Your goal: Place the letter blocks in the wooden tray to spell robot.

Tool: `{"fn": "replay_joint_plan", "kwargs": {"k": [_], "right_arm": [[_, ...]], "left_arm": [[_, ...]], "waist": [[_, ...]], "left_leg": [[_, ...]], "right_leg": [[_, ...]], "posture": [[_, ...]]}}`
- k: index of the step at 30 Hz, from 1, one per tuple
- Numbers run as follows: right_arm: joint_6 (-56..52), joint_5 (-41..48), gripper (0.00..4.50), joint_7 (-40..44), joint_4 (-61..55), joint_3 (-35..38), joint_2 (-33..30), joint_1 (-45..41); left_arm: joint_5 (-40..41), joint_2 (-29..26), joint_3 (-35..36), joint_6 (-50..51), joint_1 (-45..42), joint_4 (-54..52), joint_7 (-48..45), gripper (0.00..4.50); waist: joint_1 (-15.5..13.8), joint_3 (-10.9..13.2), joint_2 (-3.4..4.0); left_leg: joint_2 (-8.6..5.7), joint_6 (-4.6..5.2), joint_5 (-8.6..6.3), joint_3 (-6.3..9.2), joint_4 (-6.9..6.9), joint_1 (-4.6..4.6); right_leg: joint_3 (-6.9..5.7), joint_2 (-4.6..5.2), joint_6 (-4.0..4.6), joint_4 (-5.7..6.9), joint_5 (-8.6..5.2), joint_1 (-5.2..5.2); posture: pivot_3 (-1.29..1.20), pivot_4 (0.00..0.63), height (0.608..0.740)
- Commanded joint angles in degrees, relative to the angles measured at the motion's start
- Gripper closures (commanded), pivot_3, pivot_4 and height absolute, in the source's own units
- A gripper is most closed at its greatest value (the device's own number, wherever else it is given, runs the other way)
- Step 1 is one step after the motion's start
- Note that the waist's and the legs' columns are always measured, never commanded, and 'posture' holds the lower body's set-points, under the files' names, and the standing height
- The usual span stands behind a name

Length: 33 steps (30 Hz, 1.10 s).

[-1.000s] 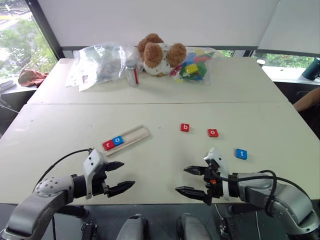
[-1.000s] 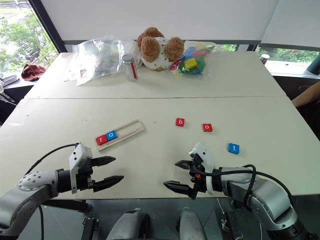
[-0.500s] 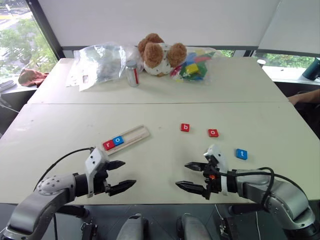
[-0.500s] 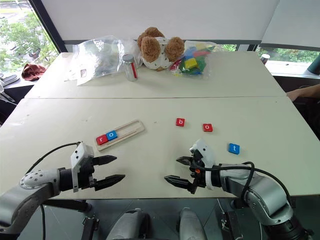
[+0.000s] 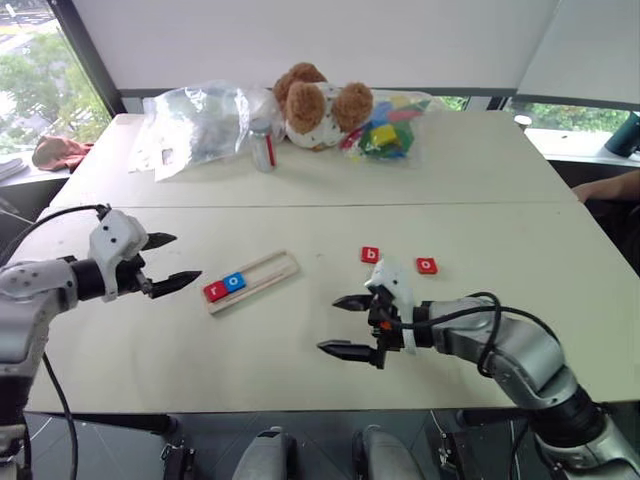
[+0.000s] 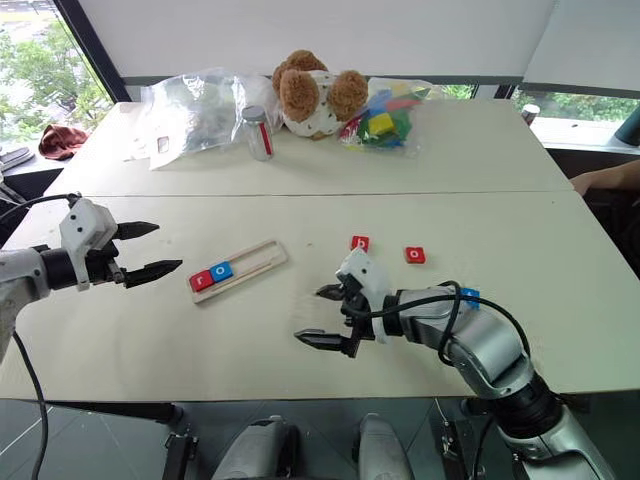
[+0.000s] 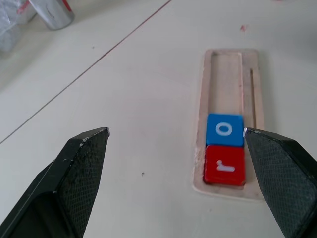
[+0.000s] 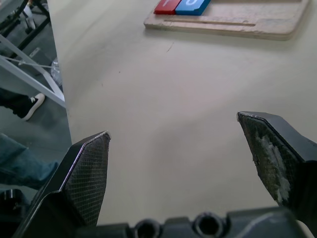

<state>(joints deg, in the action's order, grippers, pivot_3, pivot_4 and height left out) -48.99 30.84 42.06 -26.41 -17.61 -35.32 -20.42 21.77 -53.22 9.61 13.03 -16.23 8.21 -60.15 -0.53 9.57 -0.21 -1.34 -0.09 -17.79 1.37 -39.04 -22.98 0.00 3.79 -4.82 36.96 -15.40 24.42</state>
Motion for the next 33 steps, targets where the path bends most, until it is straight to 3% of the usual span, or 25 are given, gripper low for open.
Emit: {"fn": "replay_joint_plan", "kwargs": {"k": [1,18,33], "right_arm": [[2.2,-1.3,0.06,0.9,0.3,0.3,0.7,-1.1],[1.0,-1.9,0.06,1.1,-1.7,1.1,0.4,1.0],[0.8,-2.5,0.06,-0.4,-2.0,1.2,0.9,1.7]], "left_arm": [[-1.5,1.9,-1.4,-4.7,-1.6,3.9,-2.5,0.0],[-6.6,8.9,-6.0,-11.2,-1.2,13.2,-5.5,0.0],[-8.8,10.9,-8.6,-14.4,-2.9,18.8,-8.4,0.0]], "waist": [[0.0,0.0,-0.01],[0.2,0.0,-0.05],[-0.1,-0.1,-0.07]], "left_leg": [[0.0,0.0,0.0,0.0,-0.08,-0.11],[0.02,0.01,0.01,0.02,-0.11,-0.11],[0.02,0.02,0.01,0.01,-0.14,0.35]], "right_leg": [[0.0,0.0,-0.01,0.0,0.01,0.07],[-0.04,-0.04,-0.02,0.19,0.01,0.13],[-0.06,-0.06,-0.03,0.24,0.02,-0.32]], "posture": [[0.0,0.15,0.74],[0.0,0.15,0.74],[0.0,0.15,0.74]]}}
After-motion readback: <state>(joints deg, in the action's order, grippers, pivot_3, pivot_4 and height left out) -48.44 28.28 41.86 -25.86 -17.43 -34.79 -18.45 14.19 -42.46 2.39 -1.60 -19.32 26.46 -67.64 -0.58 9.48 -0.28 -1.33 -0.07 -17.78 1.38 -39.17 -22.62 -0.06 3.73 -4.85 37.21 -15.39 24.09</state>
